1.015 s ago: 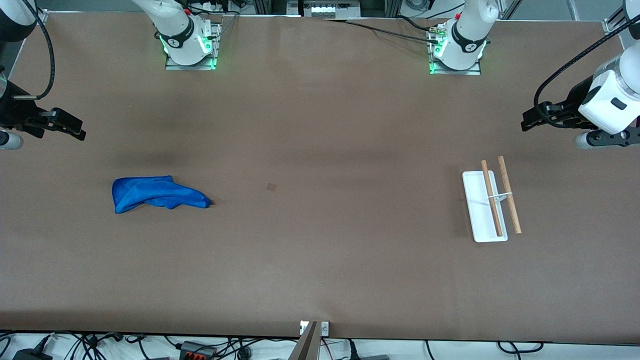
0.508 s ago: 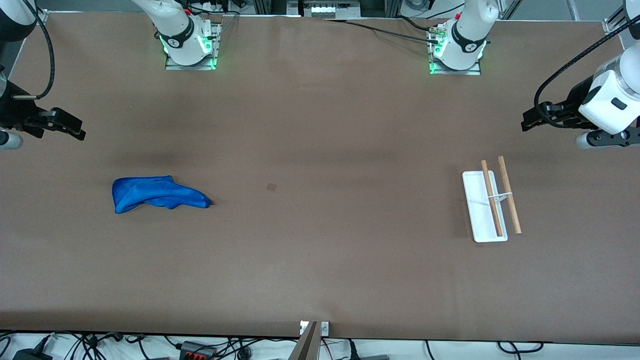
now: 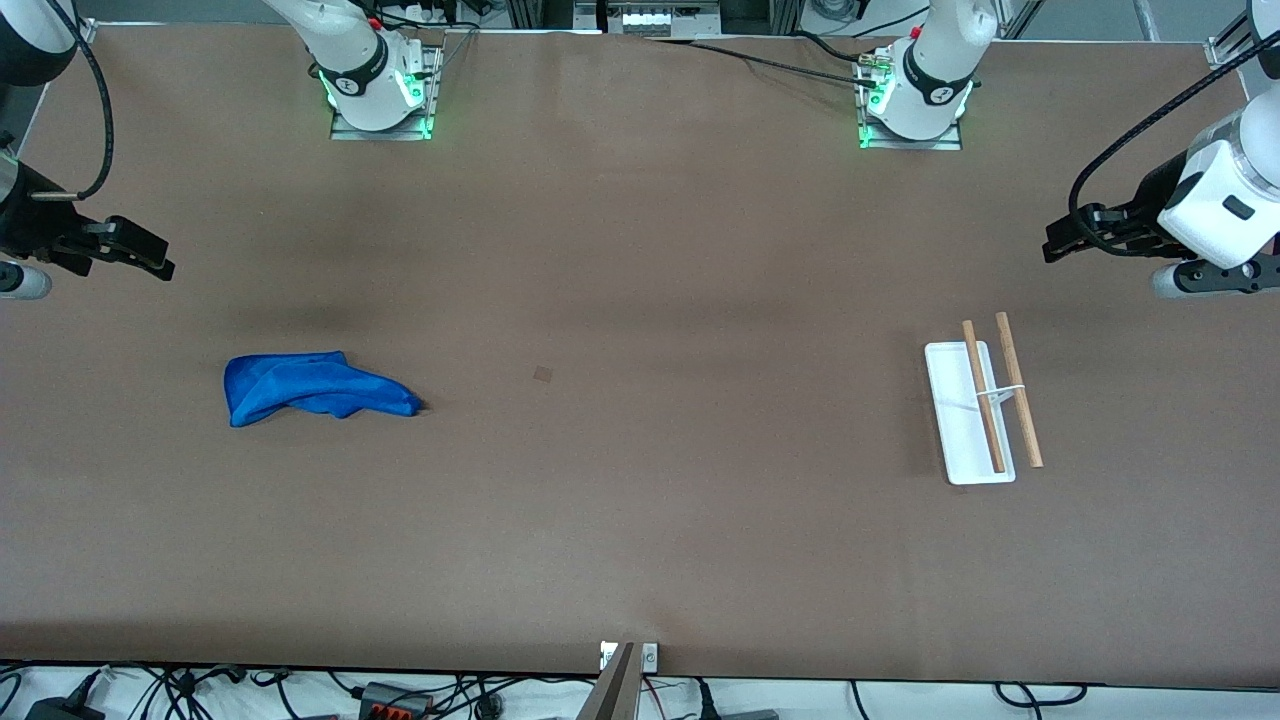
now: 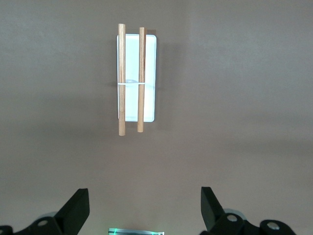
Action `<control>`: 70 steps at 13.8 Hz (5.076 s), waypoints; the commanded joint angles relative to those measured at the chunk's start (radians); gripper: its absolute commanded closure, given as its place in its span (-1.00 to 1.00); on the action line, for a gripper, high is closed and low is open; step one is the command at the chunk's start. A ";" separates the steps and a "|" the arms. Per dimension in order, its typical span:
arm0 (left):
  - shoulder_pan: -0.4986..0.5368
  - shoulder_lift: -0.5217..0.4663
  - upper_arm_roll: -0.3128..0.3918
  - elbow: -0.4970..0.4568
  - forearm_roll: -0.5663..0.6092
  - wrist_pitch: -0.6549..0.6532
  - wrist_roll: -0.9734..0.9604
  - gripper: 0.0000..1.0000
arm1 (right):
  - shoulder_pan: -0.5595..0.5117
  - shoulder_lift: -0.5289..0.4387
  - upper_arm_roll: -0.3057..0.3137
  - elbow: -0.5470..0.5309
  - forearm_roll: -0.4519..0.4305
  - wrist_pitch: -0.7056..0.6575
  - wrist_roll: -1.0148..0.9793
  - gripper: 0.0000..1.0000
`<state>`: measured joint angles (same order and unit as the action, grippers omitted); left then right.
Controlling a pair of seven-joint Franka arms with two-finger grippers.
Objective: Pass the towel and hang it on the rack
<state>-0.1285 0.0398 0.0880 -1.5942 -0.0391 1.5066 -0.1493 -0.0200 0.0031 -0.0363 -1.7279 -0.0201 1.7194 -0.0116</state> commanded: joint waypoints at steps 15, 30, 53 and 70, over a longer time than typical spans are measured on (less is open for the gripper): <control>0.009 -0.003 -0.002 0.007 0.018 -0.012 0.013 -1.00 | -0.014 -0.023 0.013 -0.024 0.005 -0.004 -0.011 -1.00; 0.009 -0.003 -0.002 0.007 0.016 -0.012 0.013 -1.00 | -0.098 0.414 0.007 -0.013 0.005 0.098 -0.010 -1.00; 0.009 -0.003 -0.002 0.007 0.011 -0.014 0.013 -1.00 | -0.299 0.724 0.010 0.077 0.233 0.259 -0.145 -0.13; 0.010 -0.003 0.006 0.007 -0.019 -0.026 0.013 -1.00 | -0.042 0.676 0.041 0.577 0.227 -0.288 -0.219 1.00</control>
<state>-0.1240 0.0399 0.0920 -1.5943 -0.0439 1.4950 -0.1493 -0.1487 0.6756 0.0127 -1.2568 0.1971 1.5105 -0.2163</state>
